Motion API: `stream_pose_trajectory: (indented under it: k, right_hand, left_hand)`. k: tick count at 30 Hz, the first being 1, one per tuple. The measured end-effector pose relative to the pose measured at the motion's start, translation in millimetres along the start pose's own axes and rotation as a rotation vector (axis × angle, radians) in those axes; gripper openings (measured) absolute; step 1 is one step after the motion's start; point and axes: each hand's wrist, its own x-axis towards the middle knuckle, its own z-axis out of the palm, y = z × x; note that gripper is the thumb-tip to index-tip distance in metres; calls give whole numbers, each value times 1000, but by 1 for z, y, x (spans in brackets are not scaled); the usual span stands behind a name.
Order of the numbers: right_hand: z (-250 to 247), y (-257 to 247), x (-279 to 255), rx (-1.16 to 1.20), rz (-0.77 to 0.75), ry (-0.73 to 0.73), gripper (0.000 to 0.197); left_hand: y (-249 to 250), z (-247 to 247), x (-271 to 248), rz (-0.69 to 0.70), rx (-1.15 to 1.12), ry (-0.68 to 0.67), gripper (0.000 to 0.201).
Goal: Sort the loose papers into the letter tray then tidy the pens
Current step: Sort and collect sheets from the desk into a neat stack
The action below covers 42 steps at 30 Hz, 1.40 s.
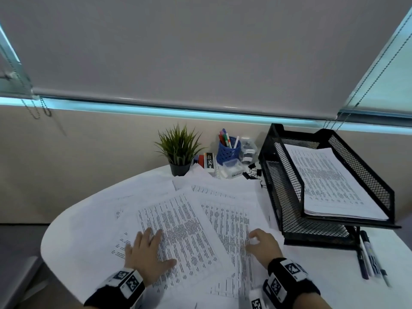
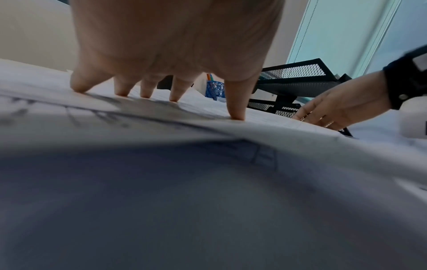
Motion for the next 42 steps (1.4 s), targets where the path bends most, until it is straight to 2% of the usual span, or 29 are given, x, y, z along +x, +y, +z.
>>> stream_pose_trajectory:
  k: [2, 4, 7, 8, 11, 12, 14, 17, 19, 21, 23, 25, 29, 33, 37, 40, 42]
  right_hand:
    - [2, 1, -2, 41, 17, 20, 23]
    - [6, 1, -3, 64, 55, 44, 37]
    - [12, -2, -4, 57, 123, 81, 57]
    - [14, -3, -3, 88, 131, 79, 59]
    - [18, -12, -1, 229, 140, 48, 65]
    - [19, -14, -1, 221, 147, 33, 67]
    - [19, -15, -1, 58, 168, 22, 69]
    - [20, -11, -4, -138, 206, 44, 74]
    - [21, -10, -6, -202, 196, 39, 87]
    - [23, -10, -6, -247, 174, 30, 96]
    - [25, -12, -5, -176, 172, 32, 103]
    - [26, -13, -4, -33, 160, 35, 106]
    - [30, -15, 1, 193, 192, 20, 99]
    - [28, -12, 5, 343, 184, 25, 62]
    - [24, -6, 10, 359, 168, 39, 35]
    - [22, -7, 13, 386, 160, 37, 26]
    - [20, -9, 14, 386, 132, 30, 27]
  left_hand:
    - [0, 1, 1, 19, -9, -13, 98]
    - [2, 1, 1, 54, -23, -42, 101]
    - [14, 2, 1, 131, -12, -80, 120]
    - [19, 4, 1, 152, -6, -83, 119]
    - [33, 8, -1, 239, -46, -95, 94]
    - [38, 8, -2, 274, -89, -99, 90]
    - [43, 8, -4, 313, -199, -113, 88]
    - [40, 4, -4, 239, -288, -51, 84]
    - [34, 0, -4, 108, -191, 22, 83]
    - [27, -2, -2, -20, -128, 18, 87]
    - [24, 1, 0, -41, -134, -14, 90]
    - [25, 4, 2, 13, -169, -38, 91]
    - [33, 5, 2, 116, -237, -53, 93]
    - [29, 9, 6, 172, -441, -56, 92]
    - [15, -1, 8, 216, -611, -46, 82]
    - [0, -8, 14, 108, -542, 130, 75]
    - [-8, -11, 18, -11, -465, 157, 80]
